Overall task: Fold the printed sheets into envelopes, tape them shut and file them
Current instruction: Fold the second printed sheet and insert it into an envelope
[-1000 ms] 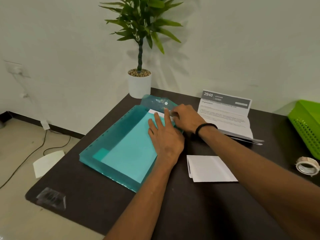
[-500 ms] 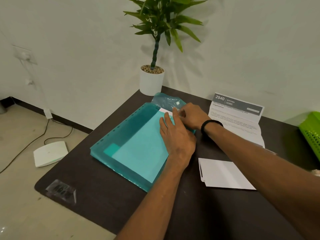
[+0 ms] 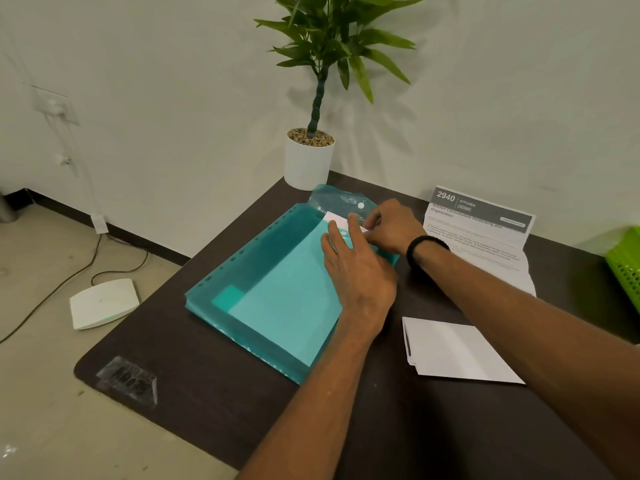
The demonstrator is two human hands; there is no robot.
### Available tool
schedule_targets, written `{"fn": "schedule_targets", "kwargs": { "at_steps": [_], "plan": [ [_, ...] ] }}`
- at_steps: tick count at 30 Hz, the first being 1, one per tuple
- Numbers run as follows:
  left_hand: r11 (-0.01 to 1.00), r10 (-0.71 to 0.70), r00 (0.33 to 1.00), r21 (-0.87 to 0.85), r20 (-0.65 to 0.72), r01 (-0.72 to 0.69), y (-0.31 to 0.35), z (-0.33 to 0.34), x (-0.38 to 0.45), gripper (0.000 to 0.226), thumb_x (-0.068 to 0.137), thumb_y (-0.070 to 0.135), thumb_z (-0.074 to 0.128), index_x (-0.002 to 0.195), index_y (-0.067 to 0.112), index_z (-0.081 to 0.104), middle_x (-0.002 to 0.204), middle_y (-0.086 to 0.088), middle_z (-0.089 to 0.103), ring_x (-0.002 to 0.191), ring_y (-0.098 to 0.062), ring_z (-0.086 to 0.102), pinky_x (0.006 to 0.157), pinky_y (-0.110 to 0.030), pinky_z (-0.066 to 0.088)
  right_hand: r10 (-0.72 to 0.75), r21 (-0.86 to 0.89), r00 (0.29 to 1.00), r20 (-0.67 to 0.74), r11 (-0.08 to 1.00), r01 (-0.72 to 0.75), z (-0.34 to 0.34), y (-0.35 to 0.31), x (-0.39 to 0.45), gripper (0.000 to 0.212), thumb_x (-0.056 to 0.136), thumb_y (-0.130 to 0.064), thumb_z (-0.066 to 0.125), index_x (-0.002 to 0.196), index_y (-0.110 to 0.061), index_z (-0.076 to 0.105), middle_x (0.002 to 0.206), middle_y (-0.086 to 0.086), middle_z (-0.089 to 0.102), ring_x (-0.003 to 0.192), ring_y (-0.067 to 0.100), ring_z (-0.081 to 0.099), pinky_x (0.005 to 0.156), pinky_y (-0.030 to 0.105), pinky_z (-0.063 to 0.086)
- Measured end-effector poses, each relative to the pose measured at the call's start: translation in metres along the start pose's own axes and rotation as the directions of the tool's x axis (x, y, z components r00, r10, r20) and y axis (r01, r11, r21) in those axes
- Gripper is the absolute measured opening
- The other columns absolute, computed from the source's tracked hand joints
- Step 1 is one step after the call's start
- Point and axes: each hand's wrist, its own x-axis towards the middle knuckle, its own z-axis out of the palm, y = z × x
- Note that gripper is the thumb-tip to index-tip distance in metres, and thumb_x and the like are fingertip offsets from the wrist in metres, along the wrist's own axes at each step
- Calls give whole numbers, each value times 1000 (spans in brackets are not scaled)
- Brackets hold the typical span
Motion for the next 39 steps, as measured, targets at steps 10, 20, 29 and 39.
{"fn": "schedule_targets", "kwargs": {
  "at_steps": [10,20,29,39],
  "plan": [
    [981,52,998,184,29,-57,-2,0,-4,86,104,53,46,165,20,-4,173,-14,-6,159,-35,-7,130,-48,0,-26,86,995,-93,996,34,-22,-1,3,7,100,-14,55,104,-14,60,103,0,62,94,20,59,75,30,42],
    [970,42,997,235,61,-55,-3,1,-5,87,103,63,38,165,19,-4,173,-14,-8,159,-36,-11,127,-50,-6,-29,295,892,-452,938,180,-77,6,1,7,102,-14,48,103,-17,54,96,11,63,81,38,69,64,49,63],
    [975,84,996,203,23,-87,0,-3,-9,86,102,64,37,165,19,-3,173,-14,1,160,-34,-4,127,-49,-4,62,413,816,-575,882,225,-125,42,-36,22,98,-2,48,113,-17,56,115,14,67,66,21,76,56,27,61],
    [702,235,954,-711,189,-32,35,-9,-23,99,78,81,60,159,32,30,146,9,54,132,-14,57,113,-43,49,206,608,688,-696,680,410,-113,78,-115,22,92,5,68,94,-17,67,99,4,75,95,20,77,86,34,63]
  ]
}}
